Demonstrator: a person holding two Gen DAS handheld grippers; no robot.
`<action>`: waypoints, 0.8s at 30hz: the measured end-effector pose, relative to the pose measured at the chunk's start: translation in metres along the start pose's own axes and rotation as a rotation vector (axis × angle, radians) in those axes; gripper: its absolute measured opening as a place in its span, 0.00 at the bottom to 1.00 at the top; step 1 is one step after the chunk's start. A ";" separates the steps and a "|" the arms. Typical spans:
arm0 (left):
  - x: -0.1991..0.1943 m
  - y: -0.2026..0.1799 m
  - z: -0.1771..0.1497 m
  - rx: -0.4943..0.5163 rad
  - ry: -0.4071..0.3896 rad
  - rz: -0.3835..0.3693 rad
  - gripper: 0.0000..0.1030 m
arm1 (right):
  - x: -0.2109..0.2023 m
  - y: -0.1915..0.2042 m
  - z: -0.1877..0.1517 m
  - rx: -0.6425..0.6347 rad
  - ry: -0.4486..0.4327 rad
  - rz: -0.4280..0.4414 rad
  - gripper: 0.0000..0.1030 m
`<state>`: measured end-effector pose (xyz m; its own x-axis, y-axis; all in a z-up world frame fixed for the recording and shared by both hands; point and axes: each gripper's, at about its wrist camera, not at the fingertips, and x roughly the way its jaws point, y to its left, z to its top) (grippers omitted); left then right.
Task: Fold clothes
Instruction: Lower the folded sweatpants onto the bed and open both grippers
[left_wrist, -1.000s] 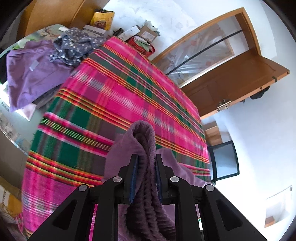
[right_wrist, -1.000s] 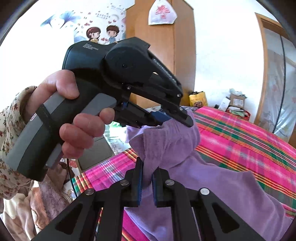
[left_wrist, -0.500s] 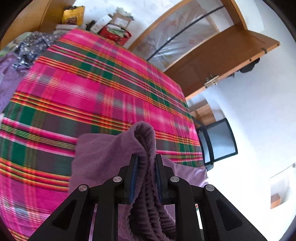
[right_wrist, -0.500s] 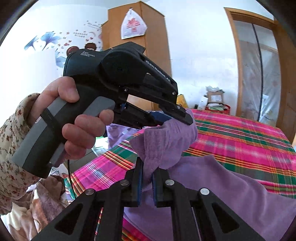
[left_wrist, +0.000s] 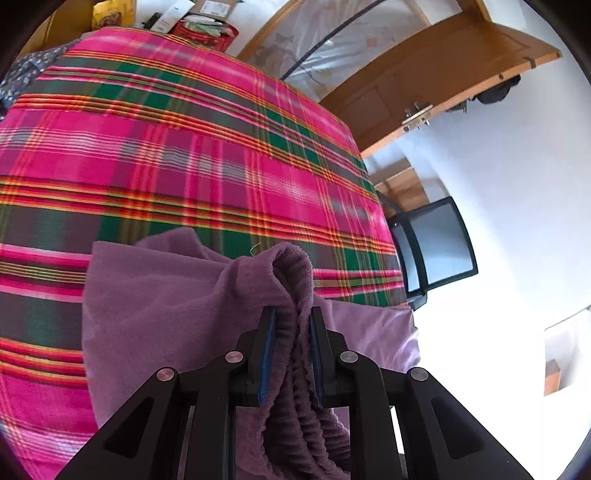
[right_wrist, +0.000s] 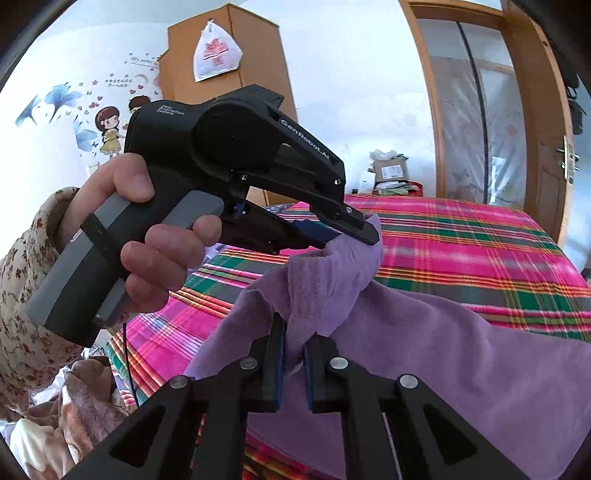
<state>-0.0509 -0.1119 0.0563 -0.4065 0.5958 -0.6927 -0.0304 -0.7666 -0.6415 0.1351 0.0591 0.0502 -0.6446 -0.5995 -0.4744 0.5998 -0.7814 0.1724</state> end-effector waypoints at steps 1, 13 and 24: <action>0.004 -0.002 -0.001 0.004 0.006 0.004 0.18 | -0.001 -0.004 -0.002 0.011 0.004 0.000 0.08; 0.045 -0.021 -0.014 0.039 0.072 0.039 0.19 | -0.010 -0.035 -0.027 0.075 0.064 -0.008 0.09; 0.024 -0.046 -0.021 0.140 -0.016 0.010 0.30 | -0.017 -0.067 -0.044 0.185 0.105 0.036 0.28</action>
<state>-0.0403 -0.0576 0.0619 -0.4215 0.5848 -0.6930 -0.1533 -0.7992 -0.5812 0.1267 0.1289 0.0089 -0.5660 -0.6136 -0.5506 0.5178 -0.7843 0.3417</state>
